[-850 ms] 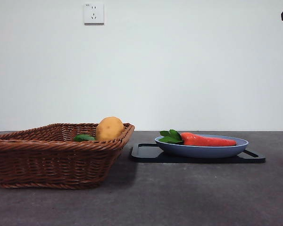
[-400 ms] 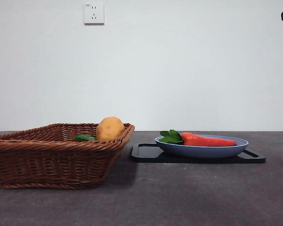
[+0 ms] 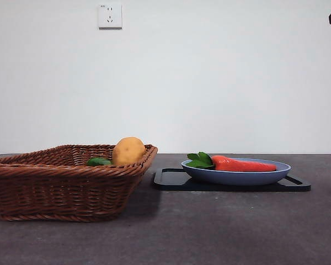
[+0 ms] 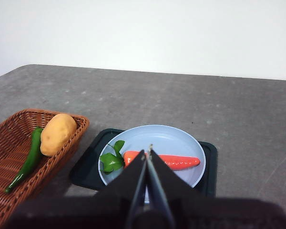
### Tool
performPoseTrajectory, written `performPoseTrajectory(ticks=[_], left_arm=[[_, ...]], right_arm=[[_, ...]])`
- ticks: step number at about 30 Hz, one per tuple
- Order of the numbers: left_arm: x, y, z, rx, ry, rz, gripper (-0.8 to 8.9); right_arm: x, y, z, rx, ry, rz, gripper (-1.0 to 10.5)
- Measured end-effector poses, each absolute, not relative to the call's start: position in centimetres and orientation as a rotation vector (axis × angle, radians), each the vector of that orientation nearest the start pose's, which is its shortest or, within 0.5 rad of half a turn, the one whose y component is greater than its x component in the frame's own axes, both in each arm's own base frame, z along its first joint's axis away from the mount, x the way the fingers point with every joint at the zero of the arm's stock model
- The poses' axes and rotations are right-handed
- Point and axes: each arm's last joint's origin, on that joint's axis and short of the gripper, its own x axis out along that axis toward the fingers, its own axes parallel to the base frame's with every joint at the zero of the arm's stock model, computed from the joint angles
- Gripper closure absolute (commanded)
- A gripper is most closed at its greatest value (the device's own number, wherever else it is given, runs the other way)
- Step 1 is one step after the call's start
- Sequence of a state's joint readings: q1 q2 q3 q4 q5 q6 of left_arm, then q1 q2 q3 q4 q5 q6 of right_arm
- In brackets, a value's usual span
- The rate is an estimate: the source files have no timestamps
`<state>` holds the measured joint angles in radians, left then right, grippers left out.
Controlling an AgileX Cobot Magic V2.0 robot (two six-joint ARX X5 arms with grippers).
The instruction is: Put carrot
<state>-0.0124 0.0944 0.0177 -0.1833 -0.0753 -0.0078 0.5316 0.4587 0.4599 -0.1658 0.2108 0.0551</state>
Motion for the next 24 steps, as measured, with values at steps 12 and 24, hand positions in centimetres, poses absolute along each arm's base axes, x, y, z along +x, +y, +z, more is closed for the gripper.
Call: performPoseTrajectory(ticks=[12, 24], left_arm=[[9.54, 0.20, 15.18, -0.002, 0.168, 0.072, 8.05], [9.58, 0.20, 15.34, -0.003, 0.151, 0.073, 8.05]], right_arm=[[10.91, 5.71, 26.49, -0.005, 0.163, 0.316, 9.4], [10.91, 5.71, 26.49, -0.005, 0.163, 0.316, 9.4]])
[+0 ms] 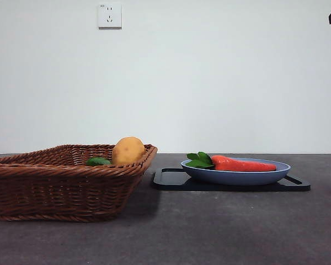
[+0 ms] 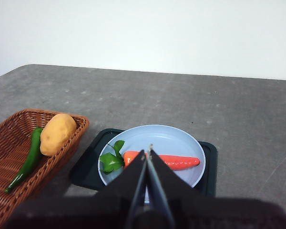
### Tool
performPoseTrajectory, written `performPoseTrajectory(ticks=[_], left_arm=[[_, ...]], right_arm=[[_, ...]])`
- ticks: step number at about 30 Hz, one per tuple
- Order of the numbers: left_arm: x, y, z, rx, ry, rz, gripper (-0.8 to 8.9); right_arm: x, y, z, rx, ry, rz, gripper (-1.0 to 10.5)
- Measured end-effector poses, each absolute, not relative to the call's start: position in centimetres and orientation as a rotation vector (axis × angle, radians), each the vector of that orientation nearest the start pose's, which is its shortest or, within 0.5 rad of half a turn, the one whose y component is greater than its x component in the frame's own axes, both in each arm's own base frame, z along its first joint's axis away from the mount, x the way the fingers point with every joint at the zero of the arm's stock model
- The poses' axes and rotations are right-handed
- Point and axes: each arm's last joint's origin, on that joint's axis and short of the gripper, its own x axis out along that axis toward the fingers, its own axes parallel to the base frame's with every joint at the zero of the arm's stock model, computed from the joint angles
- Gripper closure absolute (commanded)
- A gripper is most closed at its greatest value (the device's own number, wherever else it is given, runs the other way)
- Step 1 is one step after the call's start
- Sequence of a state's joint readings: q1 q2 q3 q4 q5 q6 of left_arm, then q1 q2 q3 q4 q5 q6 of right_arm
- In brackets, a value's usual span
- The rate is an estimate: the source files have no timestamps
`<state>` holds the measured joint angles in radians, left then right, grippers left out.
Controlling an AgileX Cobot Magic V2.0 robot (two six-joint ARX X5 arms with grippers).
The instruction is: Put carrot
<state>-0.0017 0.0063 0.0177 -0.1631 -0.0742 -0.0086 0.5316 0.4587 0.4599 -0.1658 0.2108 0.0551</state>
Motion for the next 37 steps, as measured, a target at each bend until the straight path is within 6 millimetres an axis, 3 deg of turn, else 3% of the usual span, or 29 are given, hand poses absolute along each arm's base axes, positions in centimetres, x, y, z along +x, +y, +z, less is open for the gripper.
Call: performPoseTrajectory(ticks=[11, 16, 18, 25, 28, 32, 37], left_arm=[[9.6, 0.2, 15.3, -0.003, 0.150, 0.073, 8.05], [9.6, 0.2, 15.3, -0.003, 0.151, 0.073, 8.05], [9.6, 0.2, 15.3, -0.003, 0.151, 0.073, 8.05], [9.6, 0.2, 15.3, -0.003, 0.150, 0.073, 8.05], [9.6, 0.2, 15.3, -0.003, 0.150, 0.073, 8.05], [9.6, 0.2, 15.3, -0.003, 0.150, 0.073, 8.05], [9.6, 0.2, 15.3, -0.003, 0.150, 0.073, 8.05]], right_arm=[[10.8, 5.6, 26.5, -0.025, 0.158, 0.307, 9.4], [10.0, 4.0, 26.4, -0.068, 0.080, 0.225, 9.4], [9.9, 3.2, 25.5, -0.061, 0.066, 0.213, 9.4], [10.0, 0.5, 18.7, 0.049, 0.168, 0.041, 9.4], [9.9, 0.0, 16.8, 0.091, 0.182, -0.006, 9.4], [9.9, -0.1, 15.2, 0.108, 0.210, -0.018, 9.4], [9.8, -0.1, 15.5, 0.105, 0.172, -0.015, 9.4]])
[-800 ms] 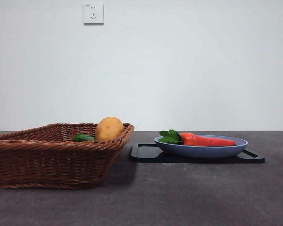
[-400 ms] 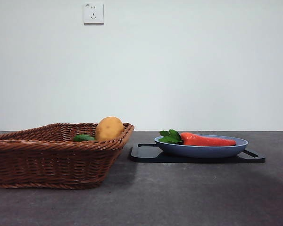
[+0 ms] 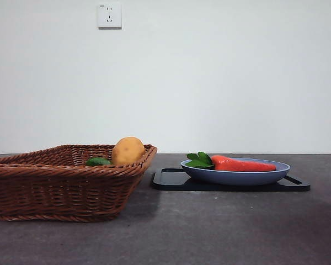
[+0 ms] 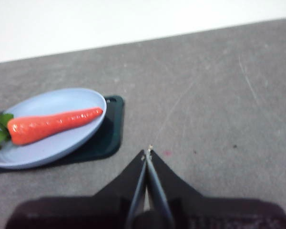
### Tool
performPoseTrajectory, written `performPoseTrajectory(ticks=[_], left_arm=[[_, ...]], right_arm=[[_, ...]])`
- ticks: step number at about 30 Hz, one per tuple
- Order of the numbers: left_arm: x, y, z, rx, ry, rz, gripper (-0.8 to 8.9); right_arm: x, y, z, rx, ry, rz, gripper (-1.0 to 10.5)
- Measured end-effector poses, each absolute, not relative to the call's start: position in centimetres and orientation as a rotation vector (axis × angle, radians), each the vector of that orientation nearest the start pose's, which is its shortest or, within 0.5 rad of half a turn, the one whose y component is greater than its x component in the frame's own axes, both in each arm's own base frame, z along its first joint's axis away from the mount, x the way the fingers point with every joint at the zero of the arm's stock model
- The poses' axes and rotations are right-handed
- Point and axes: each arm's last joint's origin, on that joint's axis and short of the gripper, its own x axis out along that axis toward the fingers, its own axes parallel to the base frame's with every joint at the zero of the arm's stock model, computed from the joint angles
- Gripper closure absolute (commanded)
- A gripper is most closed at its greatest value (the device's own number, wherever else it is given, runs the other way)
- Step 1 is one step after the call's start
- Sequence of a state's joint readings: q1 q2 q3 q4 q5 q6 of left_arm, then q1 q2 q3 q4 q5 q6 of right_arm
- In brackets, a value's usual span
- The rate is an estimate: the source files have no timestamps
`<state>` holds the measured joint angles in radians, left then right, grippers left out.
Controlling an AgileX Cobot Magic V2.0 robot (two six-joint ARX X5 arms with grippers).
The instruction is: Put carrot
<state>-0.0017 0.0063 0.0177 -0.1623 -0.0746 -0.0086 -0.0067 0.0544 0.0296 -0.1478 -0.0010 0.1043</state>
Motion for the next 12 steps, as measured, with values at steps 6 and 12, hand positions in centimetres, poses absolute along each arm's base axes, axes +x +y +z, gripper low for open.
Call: performPoseTrajectory(ticks=[6, 12], left_arm=[[9.58, 0.20, 15.34, -0.003, 0.151, 0.073, 8.05], [9.58, 0.20, 15.34, -0.003, 0.150, 0.073, 8.05]], right_arm=[[9.66, 0.11, 15.05, 0.100, 0.183, 0.039, 9.4], [9.55, 0.61, 15.21, 0.081, 0.163, 0.110, 9.4]])
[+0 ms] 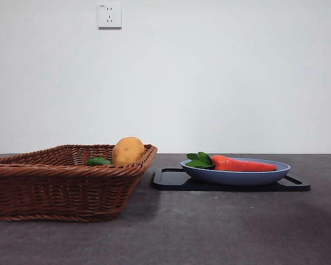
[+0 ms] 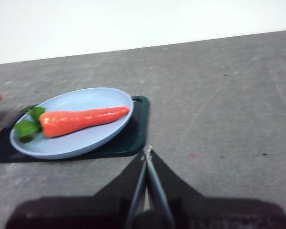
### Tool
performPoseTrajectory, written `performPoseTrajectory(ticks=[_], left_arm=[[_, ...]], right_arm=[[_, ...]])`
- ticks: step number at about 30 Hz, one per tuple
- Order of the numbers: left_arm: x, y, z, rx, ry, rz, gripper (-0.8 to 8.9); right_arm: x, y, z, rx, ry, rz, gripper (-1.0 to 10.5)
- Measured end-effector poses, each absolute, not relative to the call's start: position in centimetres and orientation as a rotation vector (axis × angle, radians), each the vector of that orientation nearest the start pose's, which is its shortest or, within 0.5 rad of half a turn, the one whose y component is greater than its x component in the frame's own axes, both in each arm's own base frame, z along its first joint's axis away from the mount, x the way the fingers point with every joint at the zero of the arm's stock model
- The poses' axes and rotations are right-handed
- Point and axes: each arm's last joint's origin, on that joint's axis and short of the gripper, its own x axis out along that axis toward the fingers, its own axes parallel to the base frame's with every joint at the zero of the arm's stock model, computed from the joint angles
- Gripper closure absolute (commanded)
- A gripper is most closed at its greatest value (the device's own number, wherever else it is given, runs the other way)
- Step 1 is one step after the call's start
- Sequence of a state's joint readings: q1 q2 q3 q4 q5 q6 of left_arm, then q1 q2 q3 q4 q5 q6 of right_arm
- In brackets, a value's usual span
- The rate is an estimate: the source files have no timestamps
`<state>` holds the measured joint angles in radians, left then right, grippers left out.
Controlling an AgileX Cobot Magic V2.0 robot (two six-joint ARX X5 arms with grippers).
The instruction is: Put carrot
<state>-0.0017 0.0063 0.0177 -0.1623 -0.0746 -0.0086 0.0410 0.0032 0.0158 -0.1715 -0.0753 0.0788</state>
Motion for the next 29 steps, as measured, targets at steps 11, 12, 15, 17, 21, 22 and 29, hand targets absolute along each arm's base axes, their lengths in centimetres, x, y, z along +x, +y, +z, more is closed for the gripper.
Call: performPoseTrajectory(ticks=[11, 12, 15, 17, 21, 22, 29], left_arm=[[9.58, 0.20, 15.34, -0.003, 0.150, 0.073, 8.05], [9.58, 0.20, 15.34, -0.003, 0.150, 0.073, 8.05], [9.58, 0.20, 15.34, -0.003, 0.150, 0.073, 8.05], [9.58, 0.20, 15.34, -0.003, 0.150, 0.073, 8.05], [9.58, 0.20, 15.34, -0.003, 0.150, 0.073, 8.05], [9.58, 0.20, 15.34, -0.003, 0.150, 0.073, 8.05], [9.58, 0.20, 15.34, -0.003, 0.150, 0.073, 8.05]], right_arm=[[9.53, 0.88, 15.25, 0.082, 0.161, 0.136, 9.4], [9.53, 0.88, 15.26, 0.082, 0.160, 0.136, 9.4], [9.53, 0.88, 15.26, 0.082, 0.160, 0.136, 9.4], [9.53, 0.88, 15.26, 0.082, 0.160, 0.136, 9.4], [9.53, 0.88, 15.26, 0.082, 0.160, 0.136, 9.4], [9.53, 0.88, 15.26, 0.082, 0.160, 0.136, 9.4], [9.53, 0.88, 15.26, 0.082, 0.160, 0.135, 9.4]])
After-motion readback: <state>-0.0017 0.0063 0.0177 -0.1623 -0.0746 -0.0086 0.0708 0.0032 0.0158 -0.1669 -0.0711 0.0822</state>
